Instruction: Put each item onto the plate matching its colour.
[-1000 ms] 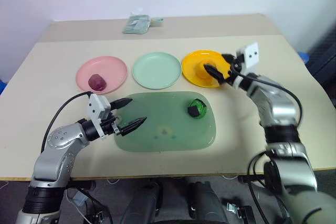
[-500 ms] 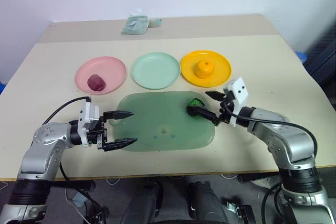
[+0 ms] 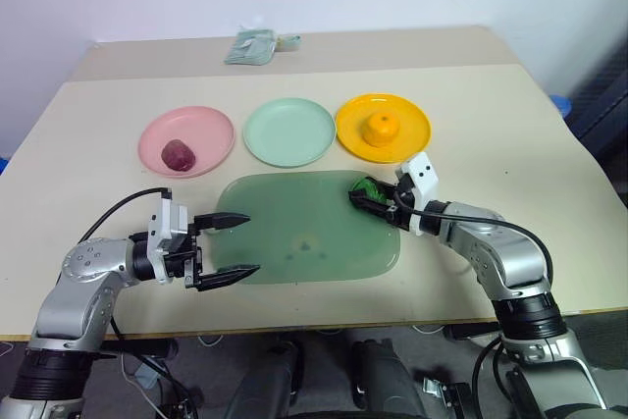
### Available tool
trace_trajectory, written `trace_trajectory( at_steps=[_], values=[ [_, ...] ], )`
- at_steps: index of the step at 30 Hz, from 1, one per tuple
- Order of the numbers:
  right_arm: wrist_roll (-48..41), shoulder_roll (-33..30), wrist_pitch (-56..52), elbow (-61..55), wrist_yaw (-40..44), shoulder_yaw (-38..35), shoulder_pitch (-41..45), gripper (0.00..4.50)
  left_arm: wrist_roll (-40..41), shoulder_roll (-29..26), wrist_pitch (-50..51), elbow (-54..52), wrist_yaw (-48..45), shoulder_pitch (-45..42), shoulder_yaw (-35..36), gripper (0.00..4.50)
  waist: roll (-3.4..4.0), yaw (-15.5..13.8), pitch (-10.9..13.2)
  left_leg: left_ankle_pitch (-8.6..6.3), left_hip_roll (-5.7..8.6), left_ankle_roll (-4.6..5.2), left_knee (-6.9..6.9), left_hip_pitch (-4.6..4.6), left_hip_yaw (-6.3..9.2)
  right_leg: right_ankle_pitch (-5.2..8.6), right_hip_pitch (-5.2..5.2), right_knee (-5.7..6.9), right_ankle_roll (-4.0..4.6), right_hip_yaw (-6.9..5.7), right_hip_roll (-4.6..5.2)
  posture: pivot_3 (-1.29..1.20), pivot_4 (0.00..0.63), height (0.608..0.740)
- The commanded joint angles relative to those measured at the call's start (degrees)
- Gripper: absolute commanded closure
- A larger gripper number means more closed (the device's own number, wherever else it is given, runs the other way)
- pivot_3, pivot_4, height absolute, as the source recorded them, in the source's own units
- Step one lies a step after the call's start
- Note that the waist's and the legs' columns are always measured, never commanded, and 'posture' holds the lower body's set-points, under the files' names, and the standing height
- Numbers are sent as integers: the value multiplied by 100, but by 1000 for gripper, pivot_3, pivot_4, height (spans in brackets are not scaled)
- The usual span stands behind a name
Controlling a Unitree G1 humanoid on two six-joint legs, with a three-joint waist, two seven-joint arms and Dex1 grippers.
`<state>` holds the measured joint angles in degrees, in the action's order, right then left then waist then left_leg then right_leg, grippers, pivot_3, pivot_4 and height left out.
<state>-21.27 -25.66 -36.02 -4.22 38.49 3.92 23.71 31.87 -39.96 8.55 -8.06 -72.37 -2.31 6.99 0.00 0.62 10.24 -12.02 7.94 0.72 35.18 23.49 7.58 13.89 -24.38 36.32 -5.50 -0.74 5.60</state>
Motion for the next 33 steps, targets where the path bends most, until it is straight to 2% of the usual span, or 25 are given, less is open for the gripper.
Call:
trace_trajectory(
  at_steps=[1,4,6,11,15,20,21,22,25,29,33],
  values=[
    [6,272,297,-2,5,23,439,2338,101,27,55,-354,295,98,221,0,0,10,0,0,0,0,0,0,0,0,0,0,0,0,-1,0,150,740],
    [133,650,590,393,-61,108,949,2338,-25,81,145,-479,638,214,215,0,0,25,0,0,-1,0,-1,0,0,-1,-2,1,1,0,-1,0,150,740],
    [397,985,1014,1051,-216,206,1440,2338,-128,148,252,-562,981,283,207,0,0,39,0,1,-1,-1,-2,-1,-1,-3,-4,2,2,1,-3,0,150,740],
    [1113,1771,2672,3531,-489,352,2736,2338,-321,407,301,-759,1702,329,206,0,0,29,0,4,-1,-7,-2,-3,-2,-10,-4,5,9,1,-7,0,150,740],
    [1564,2279,3951,5766,-682,355,3717,2338,-950,541,266,-847,2472,325,106,0,-1,31,0,20,0,-34,-3,-6,-3,-15,-3,7,13,1,-9,0,150,740],
    [1977,2583,4625,7434,-1036,276,4393,2338,-1264,664,447,-1088,3112,460,125,0,0,45,0,22,0,-38,-8,-6,-3,-16,-10,16,16,7,-19,0,150,740],
    [2047,2615,4664,7619,-1162,251,4478,1698,-1243,675,463,-1163,3159,538,173,0,0,52,0,22,0,-39,-8,-6,-3,-16,-12,19,16,8,-19,0,150,740],
    [2099,2633,4700,7739,-1247,227,4533,1419,-1226,679,474,-1225,3195,597,202,0,0,58,0,22,0,-39,-9,-6,-4,-16,-13,21,16,10,-19,0,150,740],
    [2133,2562,4923,7810,-1367,71,4633,25,-1221,753,278,-1280,3294,728,292,0,2,56,1,22,0,-40,-11,-6,-5,-15,-20,30,17,15,-18,0,150,740],
    [1965,2356,5114,7594,-963,-219,4604,25,-1159,837,45,-1247,3219,772,281,0,1,50,1,21,0,-38,-9,-6,-5,-15,-24,43,18,15,-17,0,150,740],
    [1558,1890,5030,6044,-80,-434,3788,25,-1233,811,-422,-1082,3016,706,265,0,2,18,1,18,1,-32,-7,-8,-5,-14,-23,47,18,16,-16,0,150,740]
  ],
)
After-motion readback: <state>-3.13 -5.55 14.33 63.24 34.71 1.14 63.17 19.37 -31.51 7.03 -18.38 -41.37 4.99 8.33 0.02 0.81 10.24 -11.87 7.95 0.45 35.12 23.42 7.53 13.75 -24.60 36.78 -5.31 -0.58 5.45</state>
